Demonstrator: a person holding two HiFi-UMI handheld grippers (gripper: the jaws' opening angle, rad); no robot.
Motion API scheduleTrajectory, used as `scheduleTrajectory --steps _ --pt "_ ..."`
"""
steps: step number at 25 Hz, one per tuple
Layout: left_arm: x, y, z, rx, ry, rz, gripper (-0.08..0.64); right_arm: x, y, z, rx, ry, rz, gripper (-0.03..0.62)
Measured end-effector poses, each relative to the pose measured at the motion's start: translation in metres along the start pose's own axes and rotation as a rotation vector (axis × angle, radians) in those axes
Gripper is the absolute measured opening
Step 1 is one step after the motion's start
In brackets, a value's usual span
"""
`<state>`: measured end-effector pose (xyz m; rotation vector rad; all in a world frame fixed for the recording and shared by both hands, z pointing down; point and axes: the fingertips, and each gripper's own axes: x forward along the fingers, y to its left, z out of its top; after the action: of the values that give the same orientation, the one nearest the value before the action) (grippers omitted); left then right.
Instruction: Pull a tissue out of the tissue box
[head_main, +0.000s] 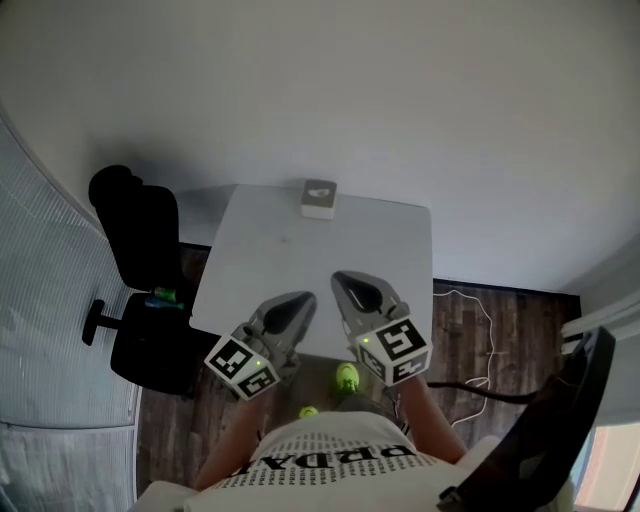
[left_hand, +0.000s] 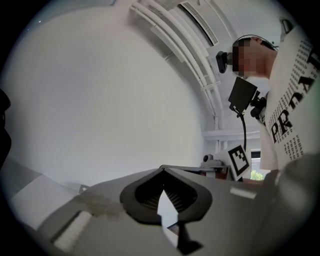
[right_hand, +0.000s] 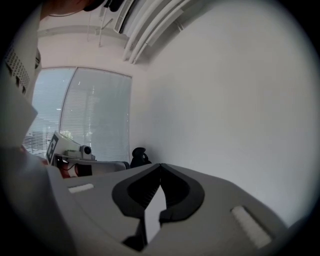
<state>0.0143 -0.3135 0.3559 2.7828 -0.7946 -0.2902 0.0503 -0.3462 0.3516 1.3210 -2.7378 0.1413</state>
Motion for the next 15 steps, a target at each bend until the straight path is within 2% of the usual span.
scheduleTrajectory --steps 7,15 --pt "0.051 0.032 0.007 0.032 0.006 0.033 -0.009 0.030 -0.053 0.006 0.003 0.004 0.035 0.009" --pt "0.107 0.066 0.008 0.055 0.020 0.091 -0.009 0.057 -0.103 0.012 -0.051 -0.001 0.079 0.009"
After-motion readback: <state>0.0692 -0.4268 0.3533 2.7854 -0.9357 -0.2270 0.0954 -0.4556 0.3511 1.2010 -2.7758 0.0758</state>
